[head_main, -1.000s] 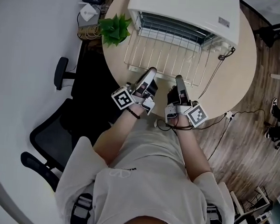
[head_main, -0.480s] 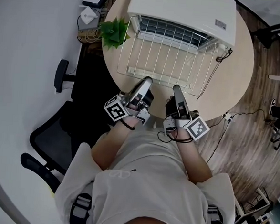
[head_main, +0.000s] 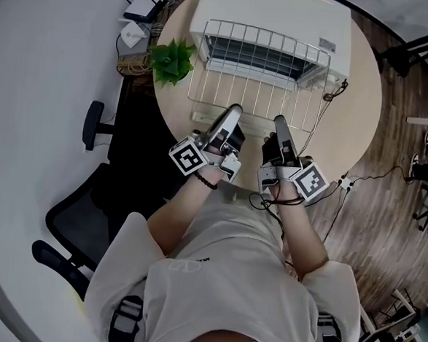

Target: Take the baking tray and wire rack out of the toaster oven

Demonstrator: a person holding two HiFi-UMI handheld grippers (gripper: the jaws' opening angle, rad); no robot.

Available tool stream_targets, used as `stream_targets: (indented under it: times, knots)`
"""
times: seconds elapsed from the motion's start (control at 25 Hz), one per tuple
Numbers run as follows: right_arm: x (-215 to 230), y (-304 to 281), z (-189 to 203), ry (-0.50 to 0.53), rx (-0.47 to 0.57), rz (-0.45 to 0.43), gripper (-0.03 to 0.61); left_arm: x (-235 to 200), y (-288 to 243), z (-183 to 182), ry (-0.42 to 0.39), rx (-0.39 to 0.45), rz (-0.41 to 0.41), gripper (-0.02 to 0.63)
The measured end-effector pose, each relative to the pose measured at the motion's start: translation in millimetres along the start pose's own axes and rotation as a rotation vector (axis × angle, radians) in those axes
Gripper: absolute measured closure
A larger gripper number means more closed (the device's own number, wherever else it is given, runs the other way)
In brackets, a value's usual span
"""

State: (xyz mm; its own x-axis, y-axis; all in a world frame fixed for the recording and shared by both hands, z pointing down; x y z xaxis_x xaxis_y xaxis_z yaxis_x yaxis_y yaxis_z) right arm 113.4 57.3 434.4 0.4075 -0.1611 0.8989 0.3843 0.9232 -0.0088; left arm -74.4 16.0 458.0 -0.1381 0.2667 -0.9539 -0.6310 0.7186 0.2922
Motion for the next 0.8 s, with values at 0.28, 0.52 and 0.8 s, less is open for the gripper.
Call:
stream_targets:
  times: [0.28,0.52,0.8]
  knots:
    - [15.4,-35.9,-31.1,-0.031,0.014,0.035,0.56,-12.6,-44.4,-11.8,-0.001,0.031,-0.037,0.604]
    - [19.0,-55.1,-45.4,-0.017,0.02,0.035,0.56,-17.6,-65.4,-20.4,0.0,0.053,-0.033,0.604]
    - [23.7,-82.4,-70.6,-0.01,0.034,0.047,0.558,-22.7,-100.5,-32.8,0.004,0.064,-0.043,0.604]
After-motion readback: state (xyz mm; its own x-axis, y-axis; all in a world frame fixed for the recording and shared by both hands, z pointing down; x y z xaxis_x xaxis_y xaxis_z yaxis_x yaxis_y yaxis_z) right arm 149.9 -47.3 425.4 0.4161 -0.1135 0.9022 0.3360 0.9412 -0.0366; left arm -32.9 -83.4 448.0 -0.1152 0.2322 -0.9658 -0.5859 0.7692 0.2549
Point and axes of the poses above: the fingertips, and each gripper's own axes: y backward along the fingers, x to its right, z out of its underside, the point moved 8 cm from there along y, backward along the fingers, and after that the axes turned 10 degrees about y, right-handed, at the moved point
